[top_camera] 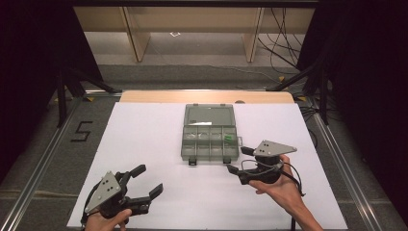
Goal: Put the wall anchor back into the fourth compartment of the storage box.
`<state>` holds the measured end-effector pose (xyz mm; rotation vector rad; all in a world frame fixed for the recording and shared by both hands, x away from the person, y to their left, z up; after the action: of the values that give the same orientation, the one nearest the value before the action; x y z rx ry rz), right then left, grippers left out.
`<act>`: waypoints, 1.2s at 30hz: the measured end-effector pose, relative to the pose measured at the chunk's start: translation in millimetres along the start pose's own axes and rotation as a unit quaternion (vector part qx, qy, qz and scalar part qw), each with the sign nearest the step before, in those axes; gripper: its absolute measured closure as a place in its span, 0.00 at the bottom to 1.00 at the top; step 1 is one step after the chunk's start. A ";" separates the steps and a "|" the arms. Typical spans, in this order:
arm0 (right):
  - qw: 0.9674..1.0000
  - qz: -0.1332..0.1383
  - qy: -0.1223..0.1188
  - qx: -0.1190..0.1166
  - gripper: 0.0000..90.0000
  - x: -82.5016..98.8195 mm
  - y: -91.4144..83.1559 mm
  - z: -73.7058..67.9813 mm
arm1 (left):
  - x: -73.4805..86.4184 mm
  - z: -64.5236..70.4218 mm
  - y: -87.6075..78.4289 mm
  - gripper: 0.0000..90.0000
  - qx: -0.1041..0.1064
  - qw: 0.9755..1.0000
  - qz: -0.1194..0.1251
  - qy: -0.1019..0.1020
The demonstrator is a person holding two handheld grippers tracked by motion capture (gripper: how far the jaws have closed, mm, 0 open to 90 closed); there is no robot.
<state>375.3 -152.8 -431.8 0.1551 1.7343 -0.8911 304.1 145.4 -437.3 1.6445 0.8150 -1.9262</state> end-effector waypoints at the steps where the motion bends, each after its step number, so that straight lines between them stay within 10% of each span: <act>1: 1.000 0.000 -0.001 0.007 0.24 0.4 -1.3 0.0 | 0.0 0.0 0.0 0.18 0.000 1.000 0.000 0.000; 36: 1.000 0.013 0.011 0.003 0.22 21.2 -18.4 -18.3 | 1.1 0.7 0.0 0.18 0.003 1.000 -0.004 0.002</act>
<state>343.8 -161.1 -439.8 0.1921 1.7464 -0.8793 303.4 144.9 -438.3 1.6520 0.8192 -1.9341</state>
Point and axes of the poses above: each handheld gripper's, and its own axes: y roughly forward along the jaws, x roughly out of its underside, z roughly to its right, the point moved 7 cm from there along y, roughly forward along the jaws, and after that the axes turned 2 degrees about y, right-handed, at the moved point
